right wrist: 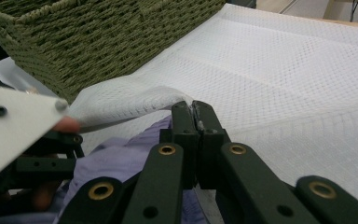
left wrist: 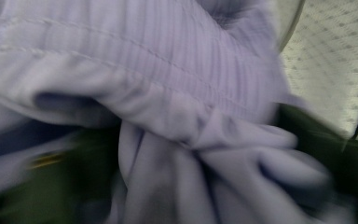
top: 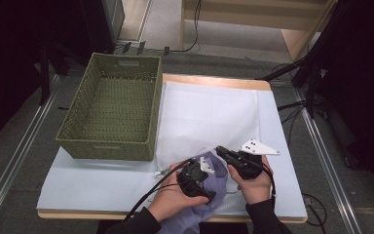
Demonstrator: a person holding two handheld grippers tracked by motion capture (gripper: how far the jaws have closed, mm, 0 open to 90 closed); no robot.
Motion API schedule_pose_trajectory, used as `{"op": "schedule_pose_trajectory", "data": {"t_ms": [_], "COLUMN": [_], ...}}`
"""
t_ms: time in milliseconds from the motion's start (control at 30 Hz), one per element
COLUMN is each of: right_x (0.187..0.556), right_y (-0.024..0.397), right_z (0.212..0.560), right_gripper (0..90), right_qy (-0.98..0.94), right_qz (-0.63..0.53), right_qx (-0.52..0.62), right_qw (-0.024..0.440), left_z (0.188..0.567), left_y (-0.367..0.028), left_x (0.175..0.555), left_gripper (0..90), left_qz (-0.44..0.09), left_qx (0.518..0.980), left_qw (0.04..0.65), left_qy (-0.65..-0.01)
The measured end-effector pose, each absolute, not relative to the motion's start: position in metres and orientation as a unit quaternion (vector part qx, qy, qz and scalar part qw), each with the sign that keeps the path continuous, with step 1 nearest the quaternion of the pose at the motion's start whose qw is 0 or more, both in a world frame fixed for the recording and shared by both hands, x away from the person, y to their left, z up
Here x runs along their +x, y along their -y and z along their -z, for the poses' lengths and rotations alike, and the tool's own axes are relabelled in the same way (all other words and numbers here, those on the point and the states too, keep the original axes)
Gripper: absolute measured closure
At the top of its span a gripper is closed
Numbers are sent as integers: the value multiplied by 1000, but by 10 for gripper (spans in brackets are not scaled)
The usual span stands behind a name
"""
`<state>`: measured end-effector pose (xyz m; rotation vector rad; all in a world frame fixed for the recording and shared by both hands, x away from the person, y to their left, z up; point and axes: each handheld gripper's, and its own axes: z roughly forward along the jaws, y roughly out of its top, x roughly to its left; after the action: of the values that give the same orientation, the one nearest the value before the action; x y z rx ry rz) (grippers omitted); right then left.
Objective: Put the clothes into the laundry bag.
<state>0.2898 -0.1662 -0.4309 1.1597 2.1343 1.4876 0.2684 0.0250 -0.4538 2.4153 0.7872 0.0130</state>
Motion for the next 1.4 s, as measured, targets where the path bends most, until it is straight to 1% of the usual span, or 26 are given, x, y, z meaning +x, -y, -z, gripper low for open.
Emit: {"op": "schedule_pose_trajectory", "data": {"t_ms": [33,67,100,133,200,267,333,367,400,467,500,567,633,733,800,867,933,1000,1033,1067,1133,1167,1200,1233,1267,1400], "right_x": [290,290,289,289,288,287,286,285,284,283,282,282,283,284,285,285,285,285,285,285,284,284,283,283,282,278], "right_y": [166,166,166,166,165,166,165,164,163,161,160,159,160,164,164,163,163,162,162,161,160,160,159,159,159,159], "right_z": [431,431,430,430,427,425,424,422,421,418,418,418,420,423,424,424,424,424,424,424,424,424,424,423,422,414], "right_gripper": [900,900,900,900,900,900,900,900,900,900,900,900,900,900,900,900,900,900,900,900,900,900,900,900,900,900], "right_qy": [-742,-742,-741,-741,-741,-740,-737,-736,-736,-738,-739,-742,-742,-739,-739,-740,-741,-741,-742,-742,-743,-743,-743,-742,-742,-739], "right_qz": [-516,-516,-518,-518,-521,-523,-528,-532,-534,-534,-534,-530,-528,-527,-526,-525,-523,-523,-523,-524,-523,-524,-525,-526,-528,-538], "right_qx": [402,402,401,400,398,396,395,394,391,386,385,384,385,393,395,395,394,394,393,393,391,390,389,388,388,380], "right_qw": [146,147,146,148,147,150,145,142,142,144,144,145,147,146,146,146,147,147,148,147,147,145,145,146,143,146], "left_z": [452,449,446,443,436,430,425,424,424,432,438,444,439,421,413,413,423,435,440,444,448,446,444,440,435,416], "left_y": [-27,-29,-32,-36,-45,-53,-60,-61,-61,-58,-56,-53,-54,-60,-64,-63,-59,-54,-52,-50,-49,-50,-51,-52,-52,-52], "left_x": [270,271,273,277,285,294,301,303,304,307,307,304,294,284,277,272,269,268,269,270,273,277,280,284,286,297], "left_gripper": [522,613,673,704,735,754,754,749,735,645,576,399,297,225,207,181,146,148,172,266,503,644,739,789,806,805], "left_qz": [0,8,20,38,63,53,45,31,11,-34,-41,-40,-55,-35,-34,-31,-34,-43,-48,-56,-55,-44,-31,-25,-28,-53], "left_qx": [905,901,895,885,863,846,828,819,817,828,831,840,844,835,836,852,873,886,888,889,886,881,876,869,860,821], "left_qw": [305,311,321,337,367,380,395,401,397,368,356,353,361,391,396,375,336,301,290,282,287,295,307,321,336,390], "left_qy": [-298,-303,-309,-319,-341,-371,-395,-409,-418,-422,-425,-410,-394,-387,-377,-364,-351,-349,-352,-356,-359,-366,-372,-376,-382,-413]}}
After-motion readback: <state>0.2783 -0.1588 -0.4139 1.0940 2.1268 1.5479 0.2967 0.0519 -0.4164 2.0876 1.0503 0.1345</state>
